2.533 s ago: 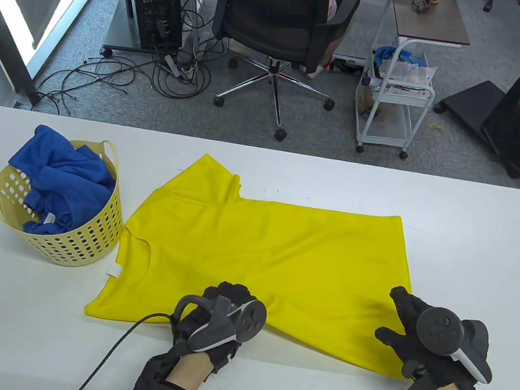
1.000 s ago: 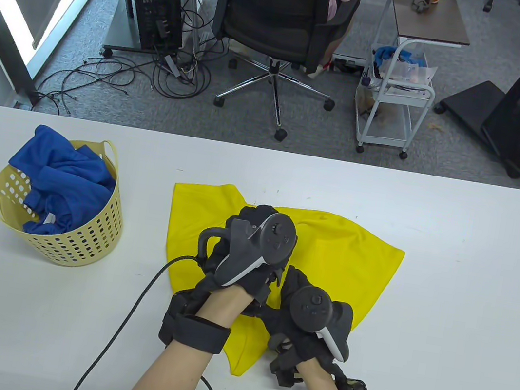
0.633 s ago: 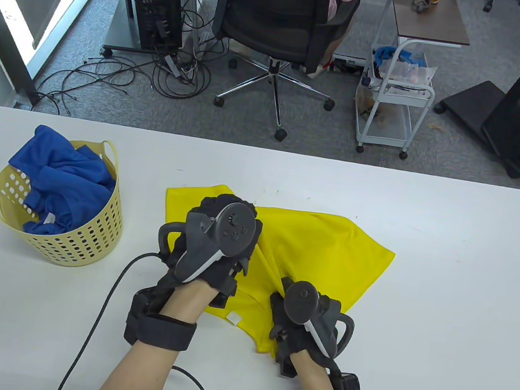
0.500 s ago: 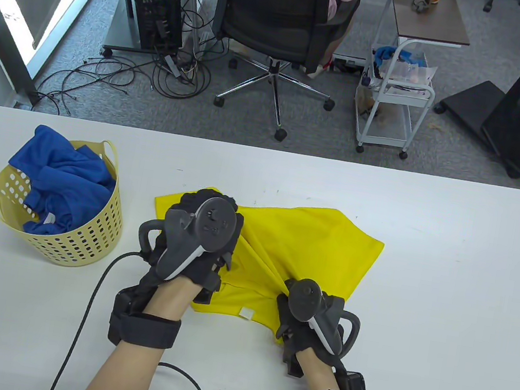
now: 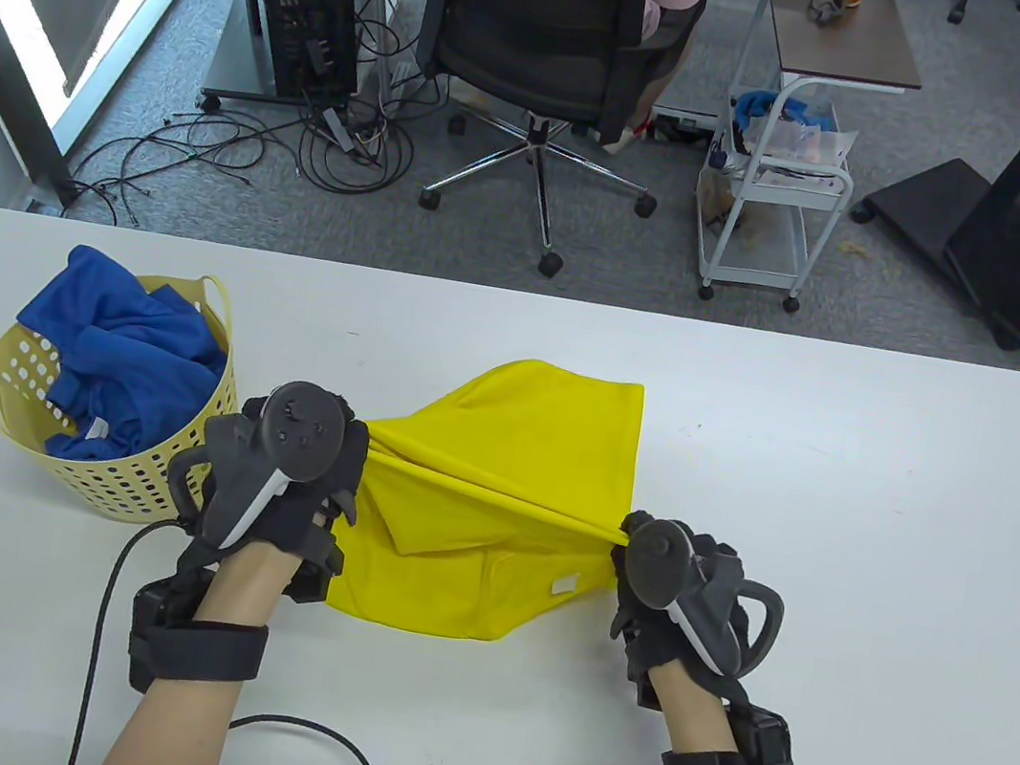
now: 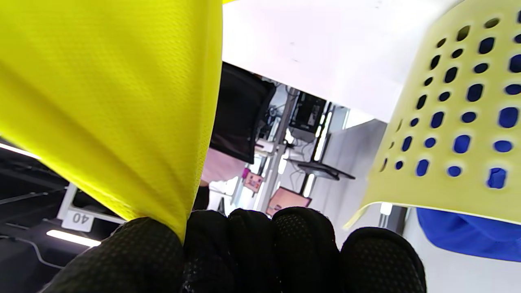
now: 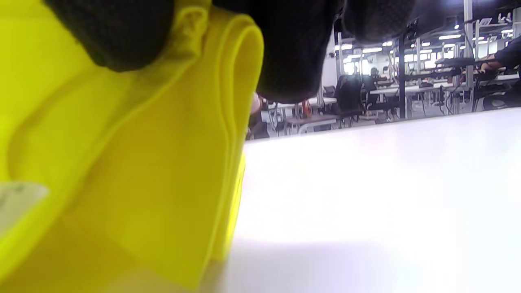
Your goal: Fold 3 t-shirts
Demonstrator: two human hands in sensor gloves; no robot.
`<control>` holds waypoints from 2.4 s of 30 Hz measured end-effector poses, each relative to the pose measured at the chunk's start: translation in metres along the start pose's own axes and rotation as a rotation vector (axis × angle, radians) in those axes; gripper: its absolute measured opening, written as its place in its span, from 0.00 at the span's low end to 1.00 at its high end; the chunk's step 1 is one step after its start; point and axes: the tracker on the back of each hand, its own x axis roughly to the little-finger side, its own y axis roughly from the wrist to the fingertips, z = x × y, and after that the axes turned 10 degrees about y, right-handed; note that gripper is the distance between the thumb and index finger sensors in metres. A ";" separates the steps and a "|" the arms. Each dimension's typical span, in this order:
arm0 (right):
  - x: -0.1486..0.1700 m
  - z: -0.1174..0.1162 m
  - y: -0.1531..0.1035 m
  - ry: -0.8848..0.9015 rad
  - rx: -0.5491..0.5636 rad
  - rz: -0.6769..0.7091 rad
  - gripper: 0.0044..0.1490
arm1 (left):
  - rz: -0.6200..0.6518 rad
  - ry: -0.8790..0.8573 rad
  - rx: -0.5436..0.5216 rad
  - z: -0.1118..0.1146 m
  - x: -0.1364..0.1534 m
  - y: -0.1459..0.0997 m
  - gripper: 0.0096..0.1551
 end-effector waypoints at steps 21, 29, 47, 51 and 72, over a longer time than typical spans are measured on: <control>-0.004 0.036 0.000 -0.265 -0.452 0.160 0.26 | 0.136 0.187 0.401 0.027 0.000 -0.018 0.20; -0.004 0.000 0.124 -0.192 -0.524 -0.049 0.26 | 0.046 0.199 0.300 0.058 -0.036 0.095 0.19; -0.006 0.052 0.111 -0.216 0.065 0.126 0.27 | 0.081 0.120 -0.028 0.023 -0.031 0.069 0.19; 0.028 -0.026 0.072 -0.206 -0.216 0.074 0.27 | 0.079 0.136 0.294 0.096 -0.013 0.038 0.19; -0.008 0.069 -0.030 -0.211 -0.159 0.149 0.28 | 0.098 0.118 0.310 0.012 0.019 -0.062 0.19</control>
